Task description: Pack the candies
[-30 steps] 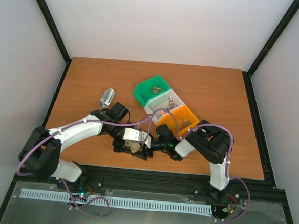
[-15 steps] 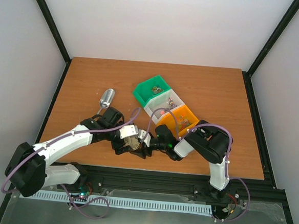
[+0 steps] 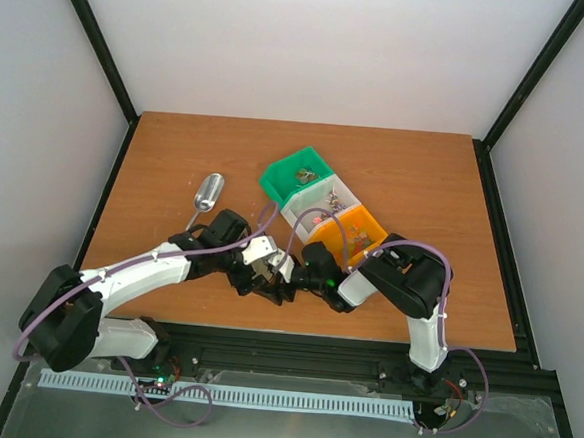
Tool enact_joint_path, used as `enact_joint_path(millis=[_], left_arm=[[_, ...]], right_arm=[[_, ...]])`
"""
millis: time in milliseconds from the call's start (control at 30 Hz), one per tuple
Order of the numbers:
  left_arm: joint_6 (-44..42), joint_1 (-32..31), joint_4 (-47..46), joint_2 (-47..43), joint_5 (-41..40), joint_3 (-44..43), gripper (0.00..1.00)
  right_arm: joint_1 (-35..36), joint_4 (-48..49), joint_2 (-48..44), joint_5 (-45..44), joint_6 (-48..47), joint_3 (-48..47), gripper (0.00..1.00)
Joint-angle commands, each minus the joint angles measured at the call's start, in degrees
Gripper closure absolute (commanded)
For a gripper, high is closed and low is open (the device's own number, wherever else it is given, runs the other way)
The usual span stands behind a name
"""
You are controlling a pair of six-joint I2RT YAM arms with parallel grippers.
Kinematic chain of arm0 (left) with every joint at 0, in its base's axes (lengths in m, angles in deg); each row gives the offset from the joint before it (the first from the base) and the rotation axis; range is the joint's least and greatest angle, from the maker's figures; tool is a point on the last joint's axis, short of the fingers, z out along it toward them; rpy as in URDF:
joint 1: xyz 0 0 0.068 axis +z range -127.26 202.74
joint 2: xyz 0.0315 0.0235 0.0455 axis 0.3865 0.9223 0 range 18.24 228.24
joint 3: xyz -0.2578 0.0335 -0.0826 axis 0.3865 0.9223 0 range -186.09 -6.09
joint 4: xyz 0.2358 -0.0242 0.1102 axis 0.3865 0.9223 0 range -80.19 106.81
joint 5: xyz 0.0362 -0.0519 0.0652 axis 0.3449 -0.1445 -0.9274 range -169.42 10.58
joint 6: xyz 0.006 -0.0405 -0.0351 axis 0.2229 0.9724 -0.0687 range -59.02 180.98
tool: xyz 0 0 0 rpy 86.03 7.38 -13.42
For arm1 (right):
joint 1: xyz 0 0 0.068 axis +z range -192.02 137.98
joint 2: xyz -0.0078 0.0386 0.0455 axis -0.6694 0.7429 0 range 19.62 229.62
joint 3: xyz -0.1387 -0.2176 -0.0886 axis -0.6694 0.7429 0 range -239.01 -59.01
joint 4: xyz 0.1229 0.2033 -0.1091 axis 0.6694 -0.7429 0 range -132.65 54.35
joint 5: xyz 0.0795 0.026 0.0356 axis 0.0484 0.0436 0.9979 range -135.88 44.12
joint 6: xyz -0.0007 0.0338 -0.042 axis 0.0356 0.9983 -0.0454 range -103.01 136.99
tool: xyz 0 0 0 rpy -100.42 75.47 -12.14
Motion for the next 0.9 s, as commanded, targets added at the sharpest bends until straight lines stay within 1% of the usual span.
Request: enact_joint_path(millis=[0,200,300,400,600,700,767,800,867], left_arm=[[0.22,-0.86,-0.89,1.73,-2.46,0.11,0.06],[-2.0,-0.87,1.22,2.76,-1.32,0.03,0.16],[-5.7,-0.59,1.91,2.26,0.01,0.18,0.19],[-11.96,0.35,2.97,2.36,5.13,0.04,0.19],[-31.48,3.09,13.4,4.35,16.93,-3.15,0.19],[-41.85,3.44,18.86,6.9,18.52,-5.69,0.2],[-46.63,3.45,20.71,8.57,18.26,-7.16,0.2],[-47.23,3.44,20.44,9.08,17.6,-7.86,0.2],[-45.91,3.45,18.82,9.55,16.73,-9.04,0.16]], right_arm=[[0.04,-3.78,2.53,-3.3,1.34,0.03,0.53],[0.0,-3.65,2.21,-1.63,0.47,0.37,0.53],[-0.2,-3.49,1.77,0.6,-0.63,1.01,0.54],[-0.71,-4.06,1.34,3.81,-2.63,1.85,0.54],[-1.9,-8.63,-0.02,10.58,-9.36,2.25,0.56],[-2.49,-11.28,-0.44,12.66,-12.23,1.86,0.56],[-2.64,-12.33,-0.57,13.26,-13.11,1.48,0.57],[-2.8,-12.67,-0.5,13.24,-13.08,1.24,0.57],[-2.99,-12.64,-0.28,12.94,-12.24,0.78,0.57]])
